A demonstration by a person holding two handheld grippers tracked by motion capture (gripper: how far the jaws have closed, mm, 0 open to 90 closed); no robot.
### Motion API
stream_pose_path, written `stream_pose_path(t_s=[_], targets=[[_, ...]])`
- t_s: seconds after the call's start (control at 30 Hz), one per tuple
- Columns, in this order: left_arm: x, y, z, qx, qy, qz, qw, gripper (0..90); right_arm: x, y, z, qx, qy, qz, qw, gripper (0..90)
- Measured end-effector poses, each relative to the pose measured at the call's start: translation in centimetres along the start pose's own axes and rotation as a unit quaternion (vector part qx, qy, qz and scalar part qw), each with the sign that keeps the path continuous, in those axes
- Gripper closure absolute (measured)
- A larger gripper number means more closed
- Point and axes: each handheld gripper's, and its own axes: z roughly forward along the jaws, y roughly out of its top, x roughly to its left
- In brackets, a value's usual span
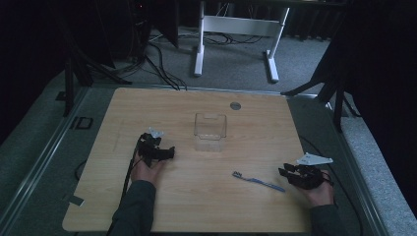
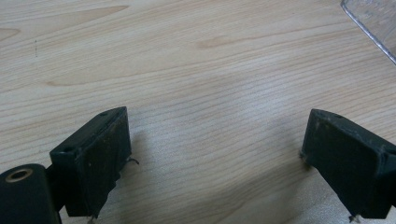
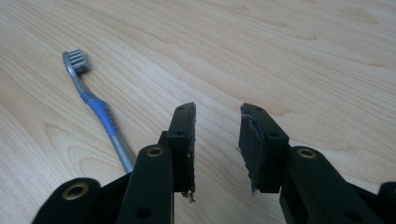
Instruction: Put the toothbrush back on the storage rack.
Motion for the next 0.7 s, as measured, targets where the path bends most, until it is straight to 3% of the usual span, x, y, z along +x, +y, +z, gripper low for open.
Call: stream_pose_path(t_s=[0.7], targets=[[0.0, 0.0, 0.0, 0.000, 0.000, 0.000, 1.0000, 8.2, 0.9, 1.6, -0.3, 0.025, 0.008, -0.052, 0.9983, 62.4]])
